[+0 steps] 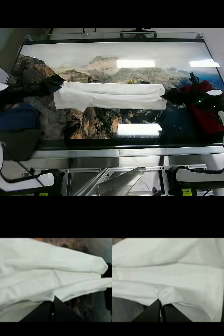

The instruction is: Fold the shirts.

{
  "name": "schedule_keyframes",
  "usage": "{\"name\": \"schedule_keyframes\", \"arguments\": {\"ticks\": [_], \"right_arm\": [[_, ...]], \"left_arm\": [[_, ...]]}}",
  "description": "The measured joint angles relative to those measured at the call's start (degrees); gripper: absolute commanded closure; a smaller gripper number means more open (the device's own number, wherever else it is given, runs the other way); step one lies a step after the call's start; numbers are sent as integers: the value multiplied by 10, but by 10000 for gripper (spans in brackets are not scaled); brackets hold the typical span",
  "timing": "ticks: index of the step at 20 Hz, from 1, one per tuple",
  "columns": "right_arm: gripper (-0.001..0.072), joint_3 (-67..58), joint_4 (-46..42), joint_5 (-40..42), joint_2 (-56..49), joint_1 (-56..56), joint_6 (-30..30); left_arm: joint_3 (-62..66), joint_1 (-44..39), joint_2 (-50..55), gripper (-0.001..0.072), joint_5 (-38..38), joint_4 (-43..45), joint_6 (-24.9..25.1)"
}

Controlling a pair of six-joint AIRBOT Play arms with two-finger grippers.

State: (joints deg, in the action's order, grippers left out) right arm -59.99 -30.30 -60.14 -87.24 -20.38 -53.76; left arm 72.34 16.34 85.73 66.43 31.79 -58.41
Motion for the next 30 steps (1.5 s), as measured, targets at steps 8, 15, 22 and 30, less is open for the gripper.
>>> {"name": "schedule_keyframes", "arguments": {"ticks": [8,15,22,30], "right_arm": [[133,-103,-4,78,-125,20,65],[64,-151,-98,76,-152,2,35],[623,-157,-87,24,-192,21,29],[693,-201,-37,-41,-186,43,27]], "left_arm": [[240,-21,244,371,2,-3,-10],[396,2,297,375,58,-4,-18],[435,2,302,711,121,-4,-53],[438,-126,303,711,155,51,-102]]}}
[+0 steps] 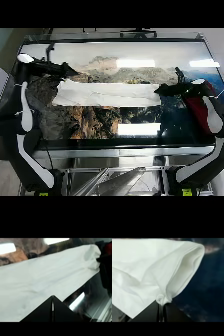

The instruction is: Fold the shirts.

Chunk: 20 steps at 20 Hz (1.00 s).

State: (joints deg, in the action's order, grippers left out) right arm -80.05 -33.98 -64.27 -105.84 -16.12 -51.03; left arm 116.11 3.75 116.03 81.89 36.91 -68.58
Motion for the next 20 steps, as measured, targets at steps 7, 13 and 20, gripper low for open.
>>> {"name": "schedule_keyframes", "arguments": {"ticks": [7,13,20], "right_arm": [[693,-120,114,-137,48,7,-48],[693,-173,178,-198,60,33,-80],[692,-181,195,-198,61,80,-104]], "left_arm": [[0,-221,47,692,-115,160,-72],[1,-279,107,693,-183,151,-110],[17,-212,52,692,-117,3,-89]]}}
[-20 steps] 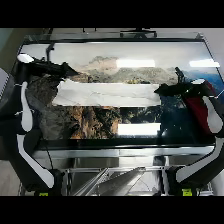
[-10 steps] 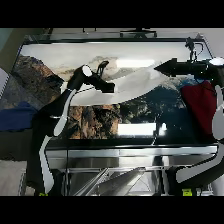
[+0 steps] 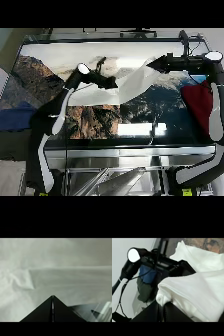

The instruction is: Fold the shirts.

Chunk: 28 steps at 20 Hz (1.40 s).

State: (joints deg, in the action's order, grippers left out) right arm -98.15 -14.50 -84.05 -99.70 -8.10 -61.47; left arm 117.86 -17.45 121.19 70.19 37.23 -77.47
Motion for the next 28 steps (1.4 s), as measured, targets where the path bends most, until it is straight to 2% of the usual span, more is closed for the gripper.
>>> {"name": "schedule_keyframes", "arguments": {"ticks": [4,7,9,11,12,13,14,17,19,21,23,28], "right_arm": [[692,-1,2,109,-8,104,-5],[692,-1,16,273,-40,235,5],[693,-4,70,426,-83,341,56],[672,-28,160,577,-137,434,138],[419,-53,203,633,-170,473,181],[56,-88,238,670,-206,505,218],[7,-123,262,688,-236,527,249],[18,-186,304,672,-291,560,313],[225,-191,317,618,-294,552,333],[231,-188,306,546,-285,529,333],[233,-186,249,476,-267,494,270],[229,-184,-17,295,-219,380,15]], "left_arm": [[-21,101,-106,692,82,-49,17],[-46,178,-179,692,115,-63,26],[-71,221,-219,692,123,-67,41],[-103,253,-248,692,128,-70,57],[-121,266,-260,692,128,-71,65],[-137,275,-268,692,130,-71,71],[-154,282,-275,692,133,-71,76],[-190,293,-285,692,150,-74,84],[-203,296,-288,692,157,-75,88],[-210,297,-290,692,168,-83,89],[-213,299,-291,692,179,-99,90],[-216,299,-291,692,199,-125,90]]}}
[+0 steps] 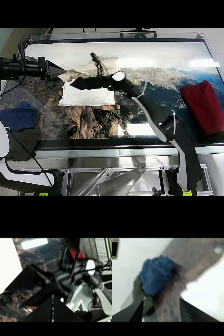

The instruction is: Fold the shirts.

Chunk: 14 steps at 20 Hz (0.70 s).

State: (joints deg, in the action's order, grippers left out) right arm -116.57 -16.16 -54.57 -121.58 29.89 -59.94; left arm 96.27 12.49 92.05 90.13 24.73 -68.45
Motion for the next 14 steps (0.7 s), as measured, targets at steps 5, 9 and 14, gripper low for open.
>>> {"name": "schedule_keyframes", "arguments": {"ticks": [5,9,14], "right_arm": [[21,8,-227,-123,19,-105,-200],[20,16,-301,-141,-4,-136,-268],[21,18,-267,-112,-47,-143,-283]], "left_arm": [[0,0,0,691,11,-6,2],[0,0,0,692,12,-8,9],[0,0,0,692,14,-8,22]]}}
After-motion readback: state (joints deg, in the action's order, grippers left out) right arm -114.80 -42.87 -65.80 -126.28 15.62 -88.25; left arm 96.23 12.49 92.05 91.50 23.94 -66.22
